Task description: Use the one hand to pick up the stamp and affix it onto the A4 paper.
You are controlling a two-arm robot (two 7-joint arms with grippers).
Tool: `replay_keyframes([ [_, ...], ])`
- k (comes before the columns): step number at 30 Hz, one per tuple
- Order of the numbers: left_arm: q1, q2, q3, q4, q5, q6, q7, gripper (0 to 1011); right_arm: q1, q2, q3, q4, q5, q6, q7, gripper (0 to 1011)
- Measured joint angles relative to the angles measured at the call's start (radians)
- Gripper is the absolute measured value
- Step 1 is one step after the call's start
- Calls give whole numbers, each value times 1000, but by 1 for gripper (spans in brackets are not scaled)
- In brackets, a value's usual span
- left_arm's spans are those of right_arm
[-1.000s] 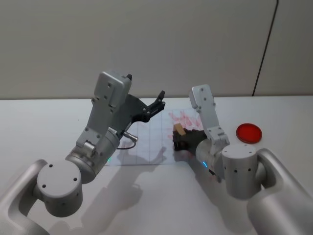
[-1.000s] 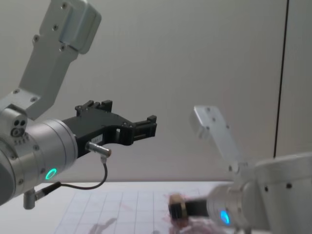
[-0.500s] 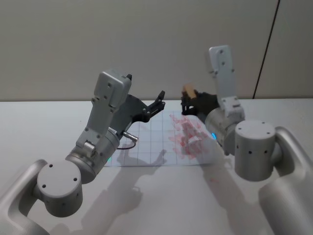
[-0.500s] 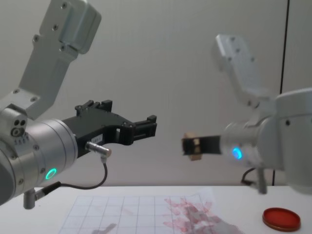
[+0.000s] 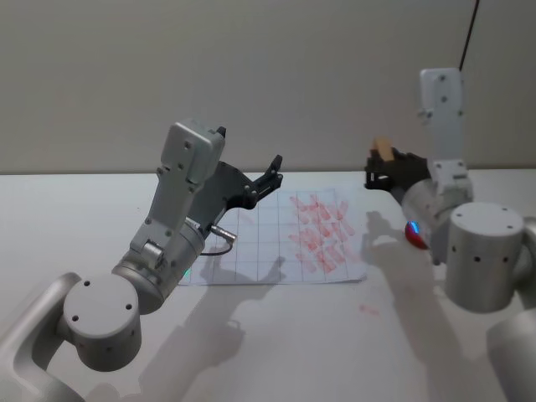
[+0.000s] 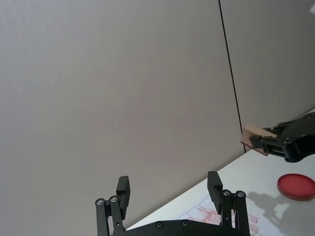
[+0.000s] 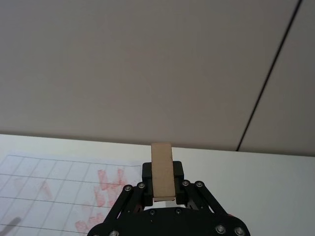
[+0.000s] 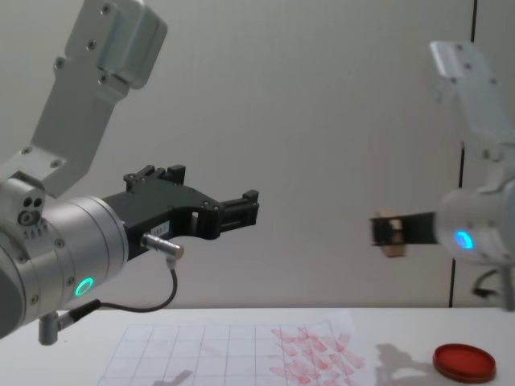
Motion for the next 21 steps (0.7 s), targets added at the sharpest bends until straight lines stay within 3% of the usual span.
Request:
replay_keyframes([
  [10,0,0,0,0,0,0,0,1001,-32,36,46,-20,26,38,-40,216],
  [21,0,0,0,0,0,0,0,1001,-33,51,75,40,41,58,-41,216],
])
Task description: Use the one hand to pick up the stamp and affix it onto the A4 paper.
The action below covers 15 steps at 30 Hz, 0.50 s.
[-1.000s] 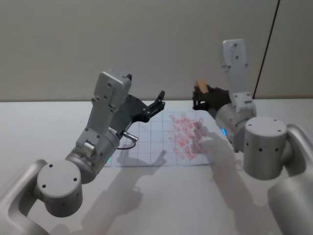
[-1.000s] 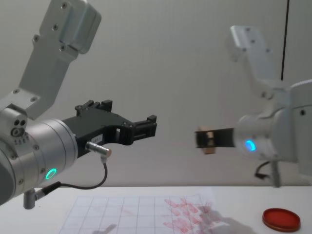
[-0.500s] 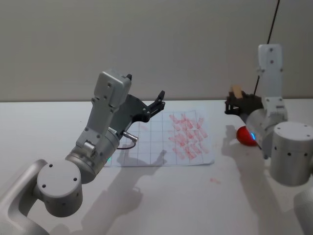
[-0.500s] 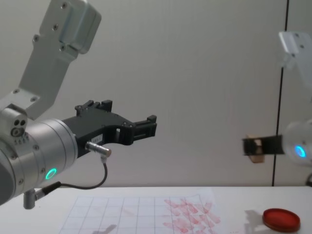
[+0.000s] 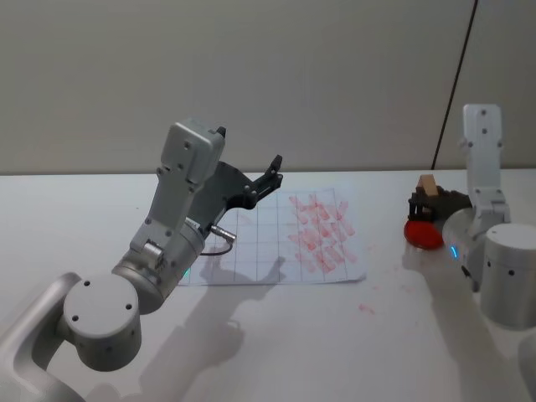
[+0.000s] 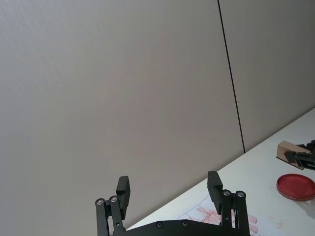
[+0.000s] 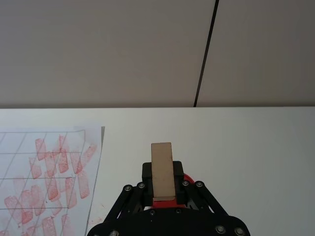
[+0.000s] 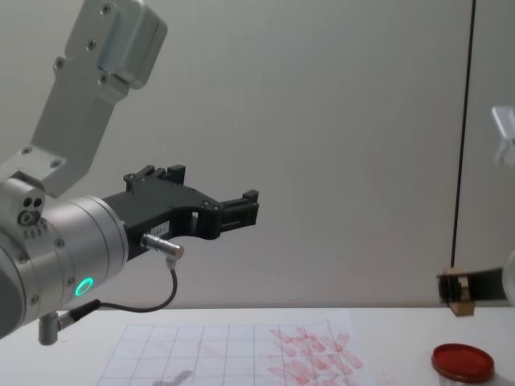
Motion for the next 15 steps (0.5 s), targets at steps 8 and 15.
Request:
replay_keyframes([
  [8,0,0,0,0,0,0,0,1001,21,-2,11,75,4,-2,10,216],
  [15,0,0,0,0,0,0,0,1001,40,-7,16,132,1,-10,13,216],
])
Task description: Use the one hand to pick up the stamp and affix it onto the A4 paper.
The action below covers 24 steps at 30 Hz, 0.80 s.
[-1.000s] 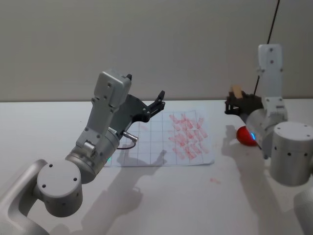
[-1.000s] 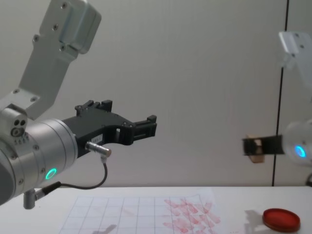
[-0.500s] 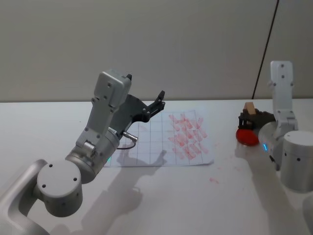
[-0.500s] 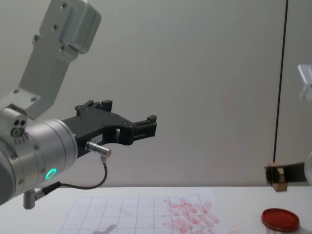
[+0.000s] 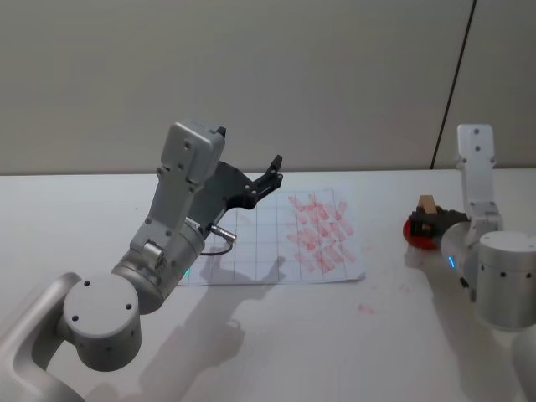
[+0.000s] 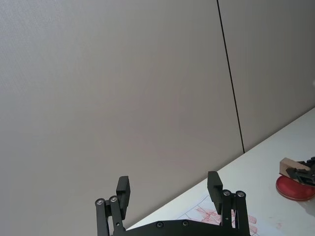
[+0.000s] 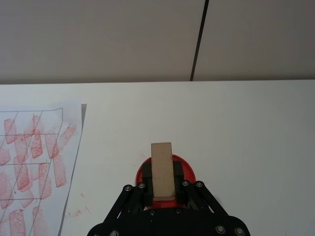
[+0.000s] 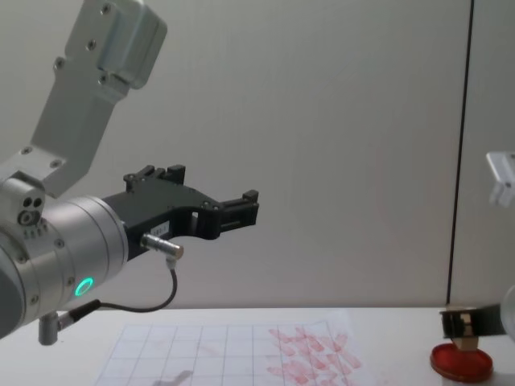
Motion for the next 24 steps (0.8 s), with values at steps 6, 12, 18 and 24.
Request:
replay_keyframes([
  [6,0,0,0,0,0,0,0,1001,13,-3,5,38,-6,-5,0,259],
  [12,0,0,0,0,0,0,0,1001,21,-5,9,63,-9,-13,4,441],
  [18,0,0,0,0,0,0,0,1001,23,-5,12,74,-15,-35,11,623],
  [24,0,0,0,0,0,0,0,1001,19,-4,13,68,-27,-76,23,816],
])
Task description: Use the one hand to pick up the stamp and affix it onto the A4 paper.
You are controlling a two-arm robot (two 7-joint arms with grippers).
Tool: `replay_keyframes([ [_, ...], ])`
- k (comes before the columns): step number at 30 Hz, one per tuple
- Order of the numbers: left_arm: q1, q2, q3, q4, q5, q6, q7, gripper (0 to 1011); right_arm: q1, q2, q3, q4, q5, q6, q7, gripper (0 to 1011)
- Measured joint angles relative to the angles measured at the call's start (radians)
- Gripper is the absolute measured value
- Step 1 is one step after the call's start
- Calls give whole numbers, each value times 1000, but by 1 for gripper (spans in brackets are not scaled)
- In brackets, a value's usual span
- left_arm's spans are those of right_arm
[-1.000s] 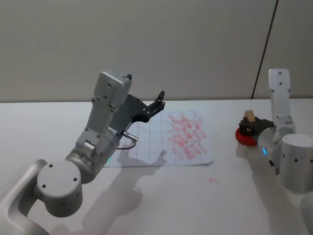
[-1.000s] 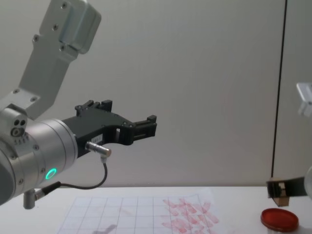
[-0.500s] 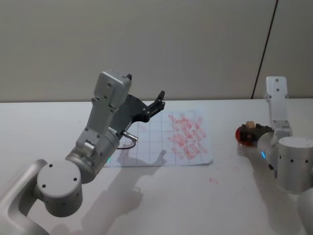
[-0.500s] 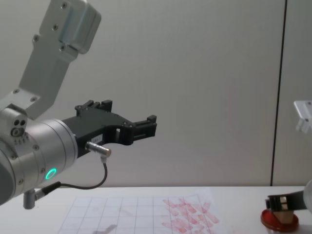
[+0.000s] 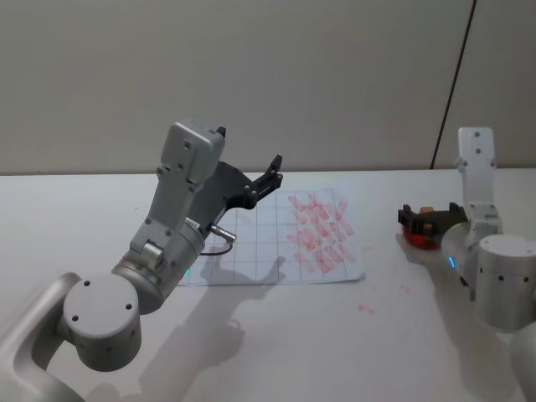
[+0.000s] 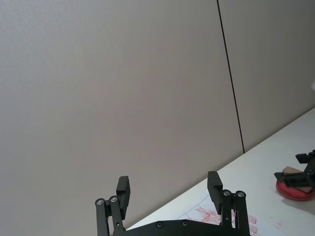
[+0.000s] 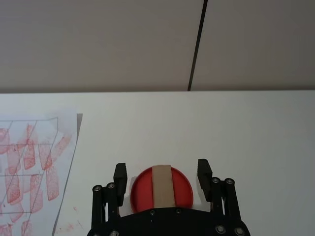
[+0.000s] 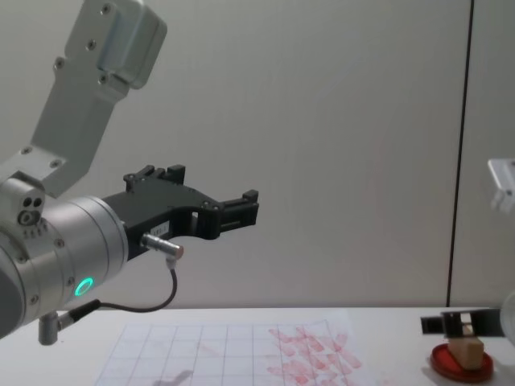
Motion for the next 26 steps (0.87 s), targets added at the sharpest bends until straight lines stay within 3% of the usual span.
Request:
replay_keyframes([
  [7,0,0,0,0,0,0,0,1001,-17,6,-1,-38,-29,-68,25,1001],
  [18,0,0,0,0,0,0,0,1001,-51,23,-5,-108,-81,-168,61,1001],
  [26,0,0,0,0,0,0,0,1002,-85,44,-6,-174,-136,-279,98,1001],
])
